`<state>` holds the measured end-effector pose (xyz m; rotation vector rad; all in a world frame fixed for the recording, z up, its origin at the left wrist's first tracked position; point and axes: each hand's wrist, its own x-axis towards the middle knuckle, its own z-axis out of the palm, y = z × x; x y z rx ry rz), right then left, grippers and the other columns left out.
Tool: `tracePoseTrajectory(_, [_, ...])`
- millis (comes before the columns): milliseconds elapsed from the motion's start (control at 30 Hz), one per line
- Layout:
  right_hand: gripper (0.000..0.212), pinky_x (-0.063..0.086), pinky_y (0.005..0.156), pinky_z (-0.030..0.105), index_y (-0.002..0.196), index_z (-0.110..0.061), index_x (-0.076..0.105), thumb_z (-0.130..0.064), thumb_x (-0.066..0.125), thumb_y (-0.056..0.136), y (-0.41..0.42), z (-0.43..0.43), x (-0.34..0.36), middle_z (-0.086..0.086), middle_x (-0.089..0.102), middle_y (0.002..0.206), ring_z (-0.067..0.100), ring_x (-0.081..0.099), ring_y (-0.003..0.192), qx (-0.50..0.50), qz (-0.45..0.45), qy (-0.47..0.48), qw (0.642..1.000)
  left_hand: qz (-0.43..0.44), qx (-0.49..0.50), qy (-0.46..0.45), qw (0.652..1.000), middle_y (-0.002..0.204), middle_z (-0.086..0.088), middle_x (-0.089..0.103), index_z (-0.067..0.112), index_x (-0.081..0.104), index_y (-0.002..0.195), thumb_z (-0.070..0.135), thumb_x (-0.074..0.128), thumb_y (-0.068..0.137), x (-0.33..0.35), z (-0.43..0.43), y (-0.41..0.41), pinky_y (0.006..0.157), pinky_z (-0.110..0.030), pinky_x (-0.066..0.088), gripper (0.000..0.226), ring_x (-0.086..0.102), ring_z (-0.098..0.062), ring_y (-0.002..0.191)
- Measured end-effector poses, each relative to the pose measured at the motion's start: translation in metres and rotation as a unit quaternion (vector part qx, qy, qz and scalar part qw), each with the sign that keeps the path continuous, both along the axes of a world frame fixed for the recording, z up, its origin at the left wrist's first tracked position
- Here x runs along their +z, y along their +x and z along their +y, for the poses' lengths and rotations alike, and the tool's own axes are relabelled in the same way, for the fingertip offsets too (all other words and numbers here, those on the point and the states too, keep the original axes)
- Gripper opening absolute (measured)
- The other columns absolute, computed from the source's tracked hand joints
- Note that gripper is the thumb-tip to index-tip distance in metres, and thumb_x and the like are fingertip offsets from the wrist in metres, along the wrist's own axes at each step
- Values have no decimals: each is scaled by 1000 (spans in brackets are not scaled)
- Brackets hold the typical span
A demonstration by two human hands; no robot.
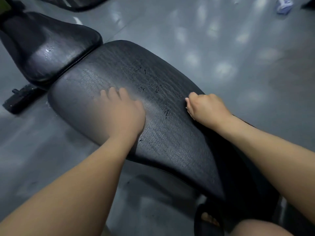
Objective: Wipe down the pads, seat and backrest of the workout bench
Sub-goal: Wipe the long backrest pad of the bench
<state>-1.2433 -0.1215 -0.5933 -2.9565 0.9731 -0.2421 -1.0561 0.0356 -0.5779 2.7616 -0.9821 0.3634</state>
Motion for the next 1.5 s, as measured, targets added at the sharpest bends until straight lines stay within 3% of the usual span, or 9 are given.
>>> tracePoseTrajectory(167, [36, 37, 63, 41, 98, -3, 52, -30, 32, 107, 66, -20, 17, 28, 67, 95, 49, 62, 85, 23, -11, -10, 1000, -16, 13, 8, 1000, 142, -17, 49, 9, 52, 122, 38, 39, 85, -3, -4, 3, 118, -61, 19, 49, 34, -43, 140])
tracePoseTrajectory(267, [30, 37, 62, 40, 88, -8, 47, -30, 35, 105, 77, -20, 18, 28, 66, 91, 47, 60, 80, 23, -27, -6, 999, -11, 12, 11, 1000, 142, -16, 49, 9, 52, 122, 38, 39, 85, -2, -5, 3, 118, -61, 19, 49, 34, -42, 140])
tracePoseTrajectory(367, [28, 37, 59, 38, 81, -12, 40, -31, 39, 102, 44, -4, 9, 27, 64, 79, 45, 60, 71, 35, -44, -3, 998, -15, 12, 13, 1000, 141, -17, 49, 8, 52, 123, 38, 38, 85, -1, -4, 3, 118, -61, 19, 50, 34, -43, 140])
tracePoseTrajectory(467, [32, 50, 52, 40, 72, -15, 37, -35, 36, 97, -4, 21, -8, 19, 56, 58, 41, 55, 51, 60, -73, -6, 996, -20, 10, 8, 1000, 141, -19, 49, 6, 52, 122, 37, 37, 85, -1, -4, 2, 117, -62, 20, 51, 35, -44, 139])
tracePoseTrajectory(567, [32, 47, 42, 37, 67, -18, 35, -35, 37, 93, -37, 41, -22, 12, 52, 49, 38, 49, 40, 94, -103, -11, 990, -15, 8, 8, 1000, 141, -19, 49, 6, 52, 122, 37, 39, 85, -1, -4, 1, 117, -62, 20, 49, 34, -44, 139])
tracePoseTrajectory(900, [33, 45, 43, 31, 59, -13, 49, -30, 45, 88, 20, 66, -12, 9, 57, 49, 34, 54, 39, 154, -135, -56, 977, 0, 9, 13, 1000, 143, -17, 47, 8, 50, 125, 37, 38, 87, 2, -4, 0, 118, -61, 17, 50, 31, -43, 141])
tracePoseTrajectory(1200, [35, 42, 36, 31, 57, -13, 42, -24, 48, 90, -102, 64, -25, 6, 42, 43, 32, 43, 34, 148, -103, -73, 981, -2, 2, 3, 1000, 140, -20, 47, 6, 49, 126, 37, 37, 86, -1, -2, 0, 118, -63, 17, 52, 32, -44, 140])
tracePoseTrajectory(1333, [34, 39, 44, 30, 70, -16, 43, -34, 41, 99, -83, 48, -15, 2, 47, 51, 30, 49, 41, 111, -69, -46, 990, -4, -1, -3, 1000, 138, -20, 49, 6, 50, 123, 38, 36, 85, -1, -1, 1, 117, -63, 18, 51, 34, -45, 139])
tracePoseTrajectory(1500, [35, 41, 67, 34, 104, -20, 49, -52, 34, 104, -22, 14, 2, 5, 62, 97, 31, 61, 85, 30, -82, 50, 995, -4, 3, 0, 1000, 139, -19, 49, 8, 51, 120, 38, 37, 85, 0, -2, 3, 117, -63, 19, 49, 34, -44, 140])
